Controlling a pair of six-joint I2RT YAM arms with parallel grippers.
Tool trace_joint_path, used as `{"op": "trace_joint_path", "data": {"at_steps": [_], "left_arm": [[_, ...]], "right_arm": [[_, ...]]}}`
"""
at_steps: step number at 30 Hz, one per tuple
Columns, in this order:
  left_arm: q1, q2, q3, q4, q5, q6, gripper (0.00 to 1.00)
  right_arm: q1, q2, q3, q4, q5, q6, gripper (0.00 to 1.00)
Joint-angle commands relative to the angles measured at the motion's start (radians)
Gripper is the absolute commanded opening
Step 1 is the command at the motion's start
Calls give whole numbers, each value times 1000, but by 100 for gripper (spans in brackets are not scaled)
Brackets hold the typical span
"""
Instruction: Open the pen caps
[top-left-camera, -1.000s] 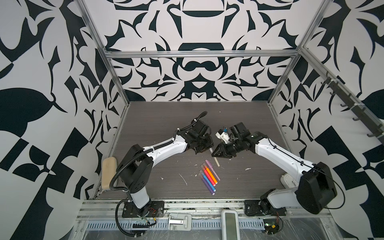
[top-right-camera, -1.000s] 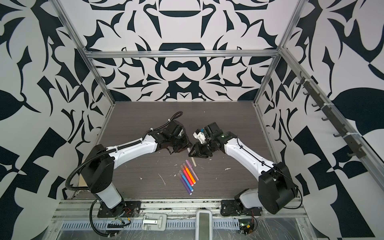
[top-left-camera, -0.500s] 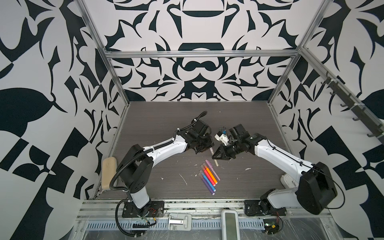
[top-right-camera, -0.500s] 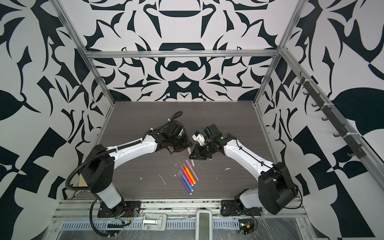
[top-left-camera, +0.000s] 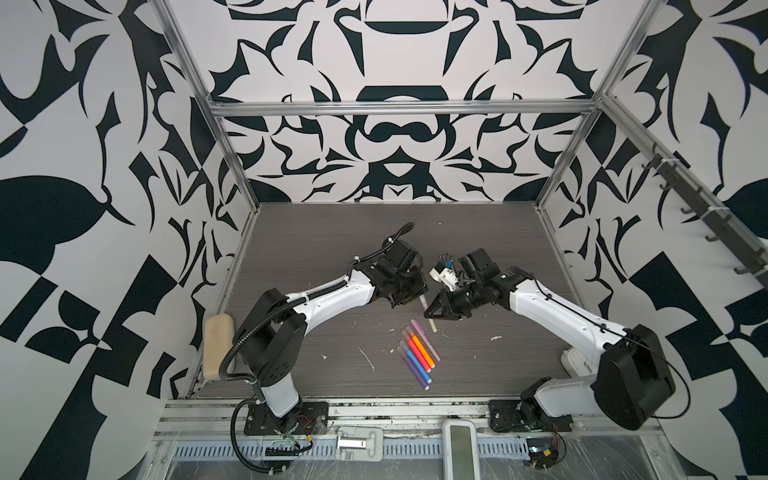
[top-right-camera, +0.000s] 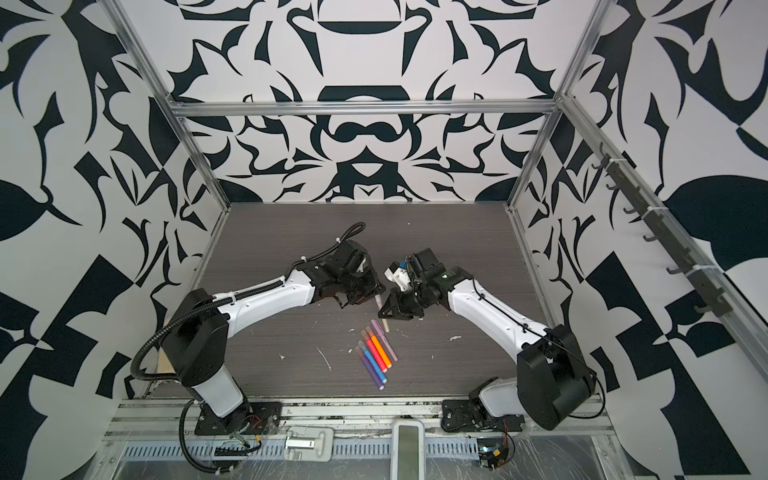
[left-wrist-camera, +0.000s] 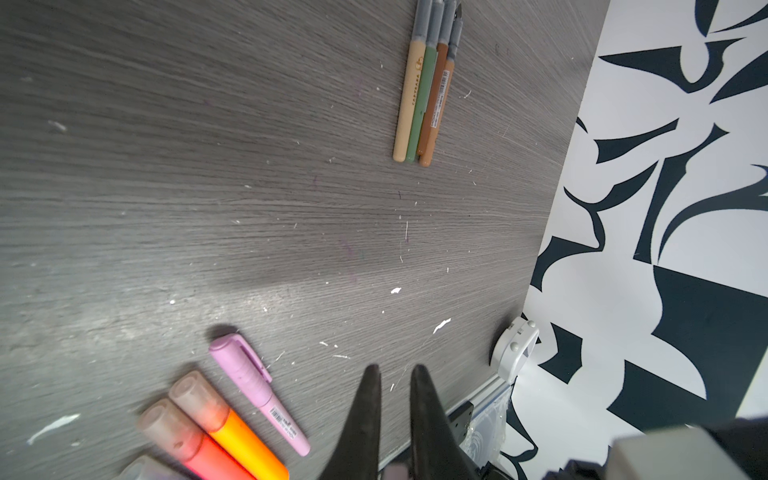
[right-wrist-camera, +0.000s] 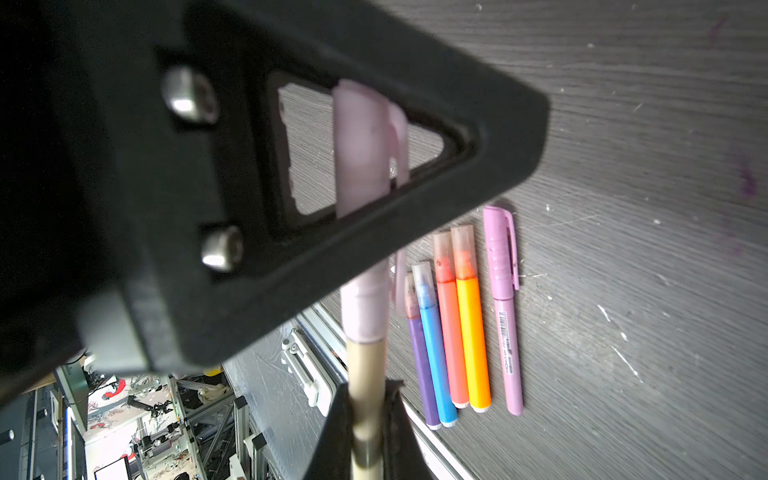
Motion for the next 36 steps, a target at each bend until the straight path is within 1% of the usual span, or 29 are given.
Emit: {"op": "trace_joint_path", "data": {"at_steps": [1,4,7,10,13,15,20,24,26,31,36], "left_arm": [[16,-56,-8,12,-9,-22,0],[56,-72,-3,-5,-1,-6,0],[122,-89,6,-36,17,31,0],[222,-92,39,-93,61,94,0],[326,-90,76,-153,92,151,0],[365,-85,88,-163,109,165,0],[376,-43,112,-159,135,170,0],[376,-21,111,-122,134,149,0],[375,-16,126,-133,110,150,0],[378,2,161,-150,111,162,0],[382,1,134,-165,113,173,0]], "right_arm": [[-3,-32,-22,-10,-7,13,0],[-3,-49,-38,-14,-19,14,0],[-1,-82,-75,3,-59,13,0],[3,-131,-124,19,-129,14,0],[5,-205,-173,-12,-141,5,0],[5,-259,-208,-19,-136,15,0],[4,-378,-307,33,-118,112,0],[4,-436,-333,34,-113,143,0],[5,-449,-334,20,-112,142,0],[4,-461,-336,1,-100,130,0],[4,-435,-329,-6,-54,127,0]]}}
